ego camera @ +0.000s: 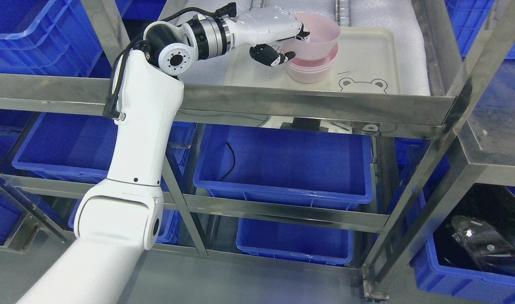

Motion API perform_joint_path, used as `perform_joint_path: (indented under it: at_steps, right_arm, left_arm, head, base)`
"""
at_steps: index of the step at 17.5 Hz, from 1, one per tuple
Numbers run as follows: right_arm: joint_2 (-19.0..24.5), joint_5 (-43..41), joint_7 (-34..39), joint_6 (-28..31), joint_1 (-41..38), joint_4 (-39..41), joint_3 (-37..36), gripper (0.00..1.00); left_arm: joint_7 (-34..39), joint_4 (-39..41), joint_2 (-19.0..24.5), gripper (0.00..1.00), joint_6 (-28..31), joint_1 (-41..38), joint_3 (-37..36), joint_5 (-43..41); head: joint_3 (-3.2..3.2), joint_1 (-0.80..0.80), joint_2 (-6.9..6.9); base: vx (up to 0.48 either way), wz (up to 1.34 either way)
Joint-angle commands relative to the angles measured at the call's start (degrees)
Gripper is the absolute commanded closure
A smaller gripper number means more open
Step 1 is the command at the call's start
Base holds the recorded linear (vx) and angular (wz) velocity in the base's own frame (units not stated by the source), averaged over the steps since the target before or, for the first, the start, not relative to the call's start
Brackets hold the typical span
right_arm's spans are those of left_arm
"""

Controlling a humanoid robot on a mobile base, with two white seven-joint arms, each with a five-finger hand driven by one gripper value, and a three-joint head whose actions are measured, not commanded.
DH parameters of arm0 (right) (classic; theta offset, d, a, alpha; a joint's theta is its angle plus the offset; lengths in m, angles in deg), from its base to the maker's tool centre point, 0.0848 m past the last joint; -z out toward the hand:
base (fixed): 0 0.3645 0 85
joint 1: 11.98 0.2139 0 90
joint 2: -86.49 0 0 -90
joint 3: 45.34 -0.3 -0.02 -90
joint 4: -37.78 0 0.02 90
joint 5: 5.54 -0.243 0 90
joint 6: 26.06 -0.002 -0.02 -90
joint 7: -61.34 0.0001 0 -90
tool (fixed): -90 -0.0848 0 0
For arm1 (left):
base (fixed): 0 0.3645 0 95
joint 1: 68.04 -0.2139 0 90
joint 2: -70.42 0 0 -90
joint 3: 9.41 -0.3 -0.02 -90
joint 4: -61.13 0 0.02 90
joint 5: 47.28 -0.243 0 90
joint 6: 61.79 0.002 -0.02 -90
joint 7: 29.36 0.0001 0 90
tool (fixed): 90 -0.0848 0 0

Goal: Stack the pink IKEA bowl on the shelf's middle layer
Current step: 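Lower the pink bowl onto the stacked pink bowls on the tray, then release the bowl and pull the left hand back from the shelf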

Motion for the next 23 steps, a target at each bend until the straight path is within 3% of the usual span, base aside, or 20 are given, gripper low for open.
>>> perform_joint_path:
  at_steps: [1,2,6,7,8,10,13,17,20,23]
  right_arm:
    - [-1.0,0.0,0.0,0.0,-1.2,1.0,0.0,0.00]
    - [-1.0,0.0,0.0,0.0,-1.2,1.0,0.0,0.00]
    - [-1.0,0.0,0.0,0.0,-1.2,1.0,0.0,0.00]
    - [-1.0,0.0,0.0,0.0,-1.2,1.0,0.0,0.00]
    - [-1.0,0.0,0.0,0.0,-1.2,1.0,0.0,0.00]
    - [-1.0,0.0,0.0,0.0,-1.2,1.0,0.0,0.00]
    - [-1.0,0.0,0.0,0.0,-1.2,1.0,0.0,0.00]
    - [-1.0,0.0,0.0,0.0,-1.2,1.0,0.0,0.00]
    - [-1.0,0.0,0.0,0.0,-1.2,1.0,0.0,0.00]
    - [-1.0,0.0,0.0,0.0,-1.2,1.0,0.0,0.00]
  left_arm:
    - [0.3,-1.8,0.7,0.61,-0.3,0.1,-1.2,-0.1]
    - [0.3,-1.8,0.7,0.57,-0.3,0.2,-1.2,-0.1]
    - [0.4,-0.2,0.7,0.23,-0.3,2.1,1.1,0.8]
    - [0.4,1.4,0.7,0.19,-0.1,2.3,3.5,2.4]
    - [0.2,2.3,0.7,0.19,0.3,2.3,5.3,5.9]
    - [0.3,2.4,0.7,0.18,1.6,2.3,5.5,21.2]
    - [2.3,3.2,0.7,0.15,1.8,-0.5,-3.6,36.8]
    - [8.3,9.8,0.7,0.09,0.2,-10.8,-22.9,39.1]
    - [8.2,12.5,0.7,0.08,-2.7,-18.2,-27.7,39.0]
    - [7.9,13.6,0.7,0.08,-5.1,-27.0,-27.2,38.9]
  head:
    - [0.00,0.00,0.00]
    - [0.00,0.00,0.00]
    - [0.00,0.00,0.00]
    - [0.00,0.00,0.00]
    - [0.00,0.00,0.00]
    - [0.00,0.00,0.00]
    - [0.00,0.00,0.00]
    - [0.00,0.00,0.00]
    - [0.00,0.00,0.00]
    - [0.00,0.00,0.00]
  base:
    - [0.000,0.00]
    - [0.000,0.00]
    - [0.000,0.00]
    - [0.000,0.00]
    - [0.000,0.00]
    - [0.000,0.00]
    - [0.000,0.00]
    - [0.000,0.00]
    - [0.000,0.00]
    - [0.000,0.00]
